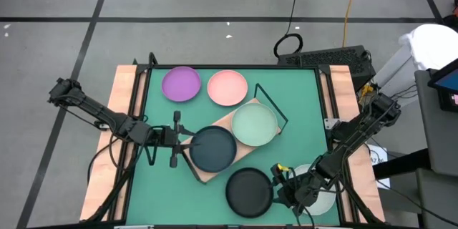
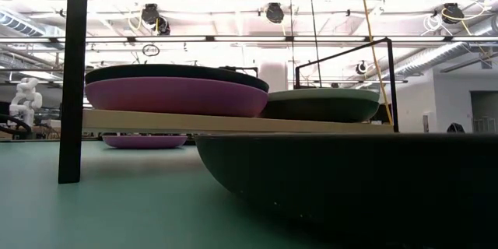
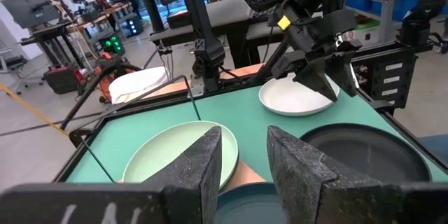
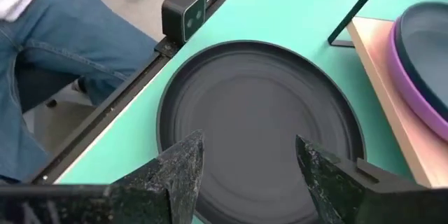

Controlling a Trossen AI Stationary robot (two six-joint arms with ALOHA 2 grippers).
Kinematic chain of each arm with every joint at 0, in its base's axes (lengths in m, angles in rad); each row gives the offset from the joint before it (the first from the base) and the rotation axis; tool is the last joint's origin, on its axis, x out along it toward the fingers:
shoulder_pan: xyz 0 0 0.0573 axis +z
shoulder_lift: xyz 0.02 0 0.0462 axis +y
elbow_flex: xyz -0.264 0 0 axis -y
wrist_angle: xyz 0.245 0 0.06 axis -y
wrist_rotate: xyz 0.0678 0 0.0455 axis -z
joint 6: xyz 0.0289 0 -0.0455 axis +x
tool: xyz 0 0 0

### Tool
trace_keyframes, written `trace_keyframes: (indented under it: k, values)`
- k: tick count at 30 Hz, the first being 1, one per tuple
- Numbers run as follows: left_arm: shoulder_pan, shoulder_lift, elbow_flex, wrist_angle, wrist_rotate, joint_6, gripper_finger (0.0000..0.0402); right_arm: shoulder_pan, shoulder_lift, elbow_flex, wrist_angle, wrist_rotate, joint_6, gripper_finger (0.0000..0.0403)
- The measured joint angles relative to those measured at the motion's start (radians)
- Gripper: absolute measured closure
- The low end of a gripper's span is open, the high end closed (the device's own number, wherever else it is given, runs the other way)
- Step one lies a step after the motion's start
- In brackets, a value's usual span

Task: Place and stack plates onto a shelf
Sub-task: Stack the black plate on top of the green plate on the shelf

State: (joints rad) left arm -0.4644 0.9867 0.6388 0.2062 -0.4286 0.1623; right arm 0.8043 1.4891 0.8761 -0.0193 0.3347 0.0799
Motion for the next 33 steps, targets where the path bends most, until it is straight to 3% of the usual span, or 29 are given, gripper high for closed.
trace_keyframes:
  k: [4,9,18,22,33]
  values:
    - [0.0,0.0,0.0,0.0,0.0,0.0,0.028,0.0,0.005,0.0,0.001,-0.005,-0.034,0.0215]
    - [0.0,0.0,0.0,0.0,-0.001,-0.003,0.028,-0.007,0.053,0.0,-0.002,-0.1,-0.04,0.0261]
    - [0.0,0.0,0.0,-0.002,-0.001,-0.011,0.028,0.005,0.095,0.0,0.004,-0.178,-0.011,0.0318]
    - [0.0,0.0,0.0,-0.002,-0.001,0.0,0.028,0.013,0.125,0.0,0.033,-0.179,0.028,0.0317]
    - [0.001,0.0,0.0,-0.001,-0.002,-0.006,0.028,0.008,0.195,0.0,0.075,-0.209,0.055,0.0268]
